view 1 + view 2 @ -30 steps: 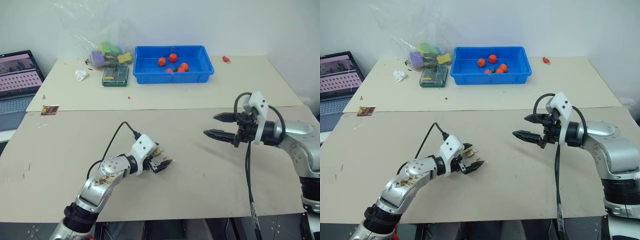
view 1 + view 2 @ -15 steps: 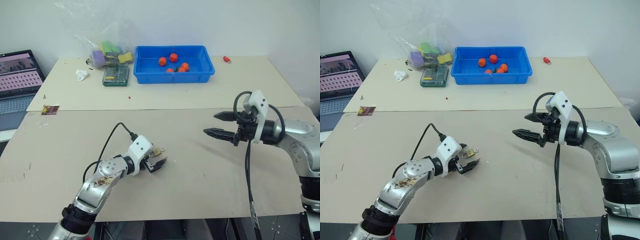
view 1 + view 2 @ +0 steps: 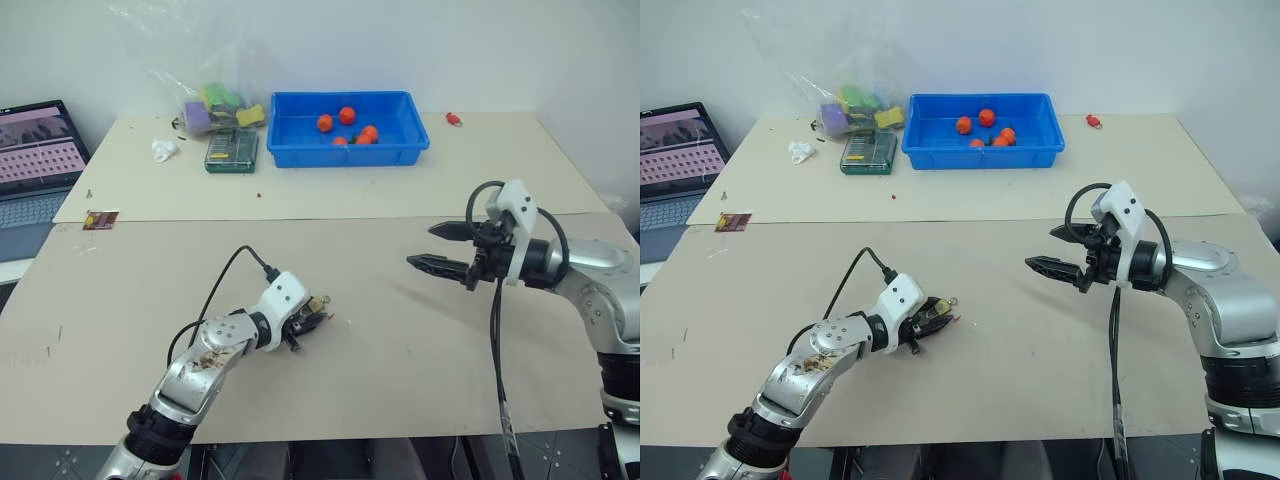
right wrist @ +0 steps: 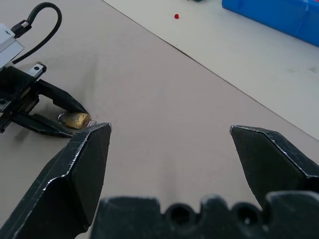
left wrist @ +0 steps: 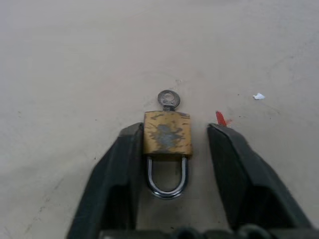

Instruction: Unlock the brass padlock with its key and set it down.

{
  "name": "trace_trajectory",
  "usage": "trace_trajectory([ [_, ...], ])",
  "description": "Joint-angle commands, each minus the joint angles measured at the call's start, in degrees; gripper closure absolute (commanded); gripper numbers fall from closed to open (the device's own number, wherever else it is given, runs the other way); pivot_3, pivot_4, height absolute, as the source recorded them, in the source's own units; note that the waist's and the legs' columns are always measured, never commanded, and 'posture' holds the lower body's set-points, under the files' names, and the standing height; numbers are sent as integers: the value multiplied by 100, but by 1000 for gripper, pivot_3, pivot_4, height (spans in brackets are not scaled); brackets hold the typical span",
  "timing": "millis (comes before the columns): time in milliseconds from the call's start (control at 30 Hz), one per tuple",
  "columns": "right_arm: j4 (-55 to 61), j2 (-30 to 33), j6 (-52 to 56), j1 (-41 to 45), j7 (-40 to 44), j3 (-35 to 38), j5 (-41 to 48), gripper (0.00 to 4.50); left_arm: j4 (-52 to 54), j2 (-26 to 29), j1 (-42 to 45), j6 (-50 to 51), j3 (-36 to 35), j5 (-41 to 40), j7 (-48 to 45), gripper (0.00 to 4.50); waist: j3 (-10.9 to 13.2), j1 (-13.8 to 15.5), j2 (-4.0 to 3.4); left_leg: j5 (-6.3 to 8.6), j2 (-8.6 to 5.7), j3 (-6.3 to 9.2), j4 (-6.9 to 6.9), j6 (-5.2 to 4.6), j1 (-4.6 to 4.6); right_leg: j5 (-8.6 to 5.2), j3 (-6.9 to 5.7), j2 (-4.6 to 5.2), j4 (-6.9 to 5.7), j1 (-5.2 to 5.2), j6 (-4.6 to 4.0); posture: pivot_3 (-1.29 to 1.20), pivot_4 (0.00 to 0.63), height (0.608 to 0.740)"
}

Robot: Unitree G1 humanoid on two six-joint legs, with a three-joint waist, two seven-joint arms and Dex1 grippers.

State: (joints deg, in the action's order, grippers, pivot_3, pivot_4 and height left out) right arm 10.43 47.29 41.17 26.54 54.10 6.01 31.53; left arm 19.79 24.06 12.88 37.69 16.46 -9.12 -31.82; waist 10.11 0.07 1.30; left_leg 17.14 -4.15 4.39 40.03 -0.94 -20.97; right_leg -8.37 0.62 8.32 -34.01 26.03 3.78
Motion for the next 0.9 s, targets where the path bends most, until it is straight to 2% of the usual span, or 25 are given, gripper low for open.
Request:
trace_trajectory([
  [33, 166, 47, -173, 150, -24, 151, -9, 0, -49, -112, 54, 4, -113, -4, 106, 3693, 0, 4, 0, 0, 0, 0, 0, 0, 0, 0, 0, 0, 0, 0, 0, 0, 150, 740],
  [167, 172, 41, -146, 172, -33, 128, 3, 0, -149, -191, 188, -359, -189, 101, 172, 3692, 0, 5, 0, 0, 0, 0, 1, 0, 0, 0, 0, 0, -1, 0, 0, 0, 150, 740],
  [267, 177, -1, -46, 196, -36, 123, 91, 0, -264, -118, 253, -1135, -130, 626, 487, 3692, 0, -3, 0, 0, 0, 0, 1, 0, 0, 0, 0, 0, 1, 0, 0, 0, 150, 740],
  [367, 153, -93, 163, 241, -37, 137, 282, 0, -685, 533, 387, -2872, 179, 2212, 1312, 3692, 0, -5, 0, -2, 1, -4, 0, 3, -1, 2, 1, 0, 2, 1, -3, 0, 150, 740],
  [433, 166, -150, 322, 253, 4, 144, 454, 0, -926, 1018, 389, -3865, 375, 2999, 1635, 3692, -1, -5, 1, -3, 3, -9, -6, 5, 3, 6, 3, -1, 3, 1, -8, 0, 150, 740],
  [567, 312, -388, 624, 292, -96, 133, 802, 0, -1222, 1638, 172, -5545, 395, 3850, 2294, 3692, -2, 23, 0, 1, 4, -5, -11, -2, 3, 8, 8, -1, 9, 3, -9, 0, 150, 740],
  [700, 524, -693, 713, 152, -148, -105, 922, 0, -1349, 1906, -146, -6811, 236, 4129, 2752, 3692, -1, 32, -1, 2, 2, -5, -12, -3, -9, 11, 9, 1, 5, 17, -5, 0, 150, 740],
  [900, 826, -977, 779, -272, -13, -424, 1126, 0, -1216, 1832, -370, -7988, 116, 4319, 3059, 3692, -2, 68, 0, 3, 2, -3, -10, -4, -10, 11, 2, 2, 5, 16, -4, 0, 150, 740],
])
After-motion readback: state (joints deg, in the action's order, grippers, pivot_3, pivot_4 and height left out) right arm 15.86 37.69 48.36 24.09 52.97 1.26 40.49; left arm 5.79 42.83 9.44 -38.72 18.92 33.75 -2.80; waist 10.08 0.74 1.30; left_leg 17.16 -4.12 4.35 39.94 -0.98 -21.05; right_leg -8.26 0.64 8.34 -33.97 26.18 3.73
